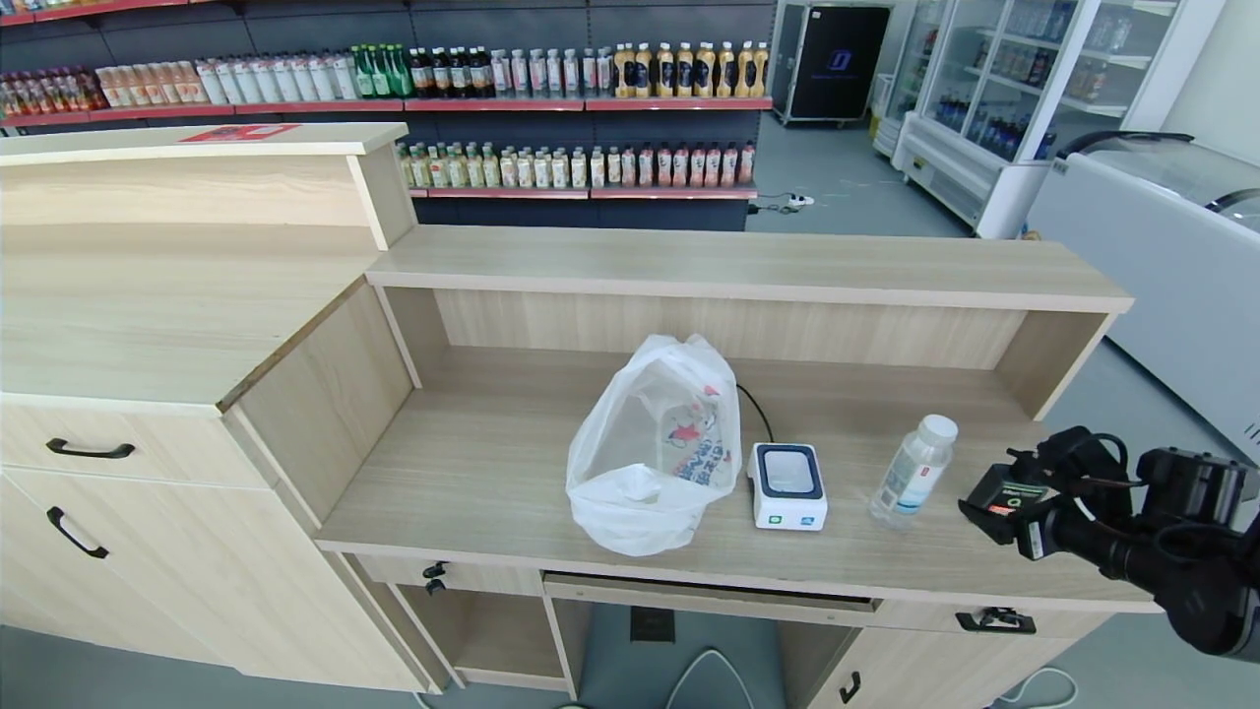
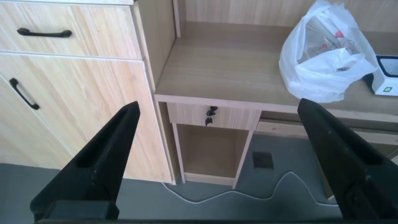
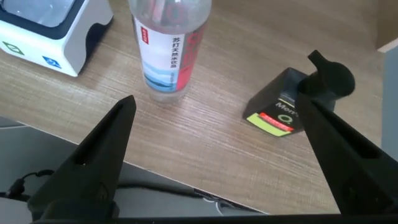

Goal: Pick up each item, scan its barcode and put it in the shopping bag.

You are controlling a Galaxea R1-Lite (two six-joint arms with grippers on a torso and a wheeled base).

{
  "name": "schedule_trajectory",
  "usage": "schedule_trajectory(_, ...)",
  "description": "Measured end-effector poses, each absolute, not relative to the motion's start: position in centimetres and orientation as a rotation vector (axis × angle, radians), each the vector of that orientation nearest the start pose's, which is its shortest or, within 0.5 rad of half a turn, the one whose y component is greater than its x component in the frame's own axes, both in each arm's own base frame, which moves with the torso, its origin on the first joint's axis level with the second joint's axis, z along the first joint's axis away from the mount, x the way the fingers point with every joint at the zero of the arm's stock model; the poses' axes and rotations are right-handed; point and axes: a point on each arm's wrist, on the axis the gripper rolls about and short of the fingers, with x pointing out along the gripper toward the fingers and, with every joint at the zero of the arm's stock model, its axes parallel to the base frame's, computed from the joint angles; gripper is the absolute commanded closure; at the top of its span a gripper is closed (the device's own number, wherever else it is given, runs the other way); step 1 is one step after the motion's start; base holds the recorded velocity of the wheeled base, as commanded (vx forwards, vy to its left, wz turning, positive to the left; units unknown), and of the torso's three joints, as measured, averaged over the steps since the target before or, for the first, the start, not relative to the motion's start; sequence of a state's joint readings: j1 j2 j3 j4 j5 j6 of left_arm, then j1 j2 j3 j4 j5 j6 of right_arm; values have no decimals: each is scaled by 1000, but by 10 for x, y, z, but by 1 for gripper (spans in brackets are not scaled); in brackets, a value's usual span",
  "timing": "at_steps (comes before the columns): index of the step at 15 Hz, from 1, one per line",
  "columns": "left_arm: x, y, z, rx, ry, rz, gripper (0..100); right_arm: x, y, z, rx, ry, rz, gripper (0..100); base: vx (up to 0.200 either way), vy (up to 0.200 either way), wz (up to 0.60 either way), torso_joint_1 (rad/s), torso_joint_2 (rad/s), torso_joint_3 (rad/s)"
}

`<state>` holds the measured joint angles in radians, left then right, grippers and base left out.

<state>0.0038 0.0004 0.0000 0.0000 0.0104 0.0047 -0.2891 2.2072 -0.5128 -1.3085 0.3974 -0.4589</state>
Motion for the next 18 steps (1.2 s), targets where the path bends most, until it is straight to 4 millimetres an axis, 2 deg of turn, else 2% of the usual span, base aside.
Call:
schedule_trajectory(8,-23,0,75,5,0,15,0,335,-77,-8,-340,317,241,0,0,0,0,0,0,0)
schedule_trajectory(15,-23,0,75,4,0,15,0,377,-63,-20,-358,215,351,0,0,0,0,0,0,0)
schedule_trajectory(18,-23,0,75,4,0,15,0,385,-56,-29,-362,211,372,0,0,0,0,0,0,0)
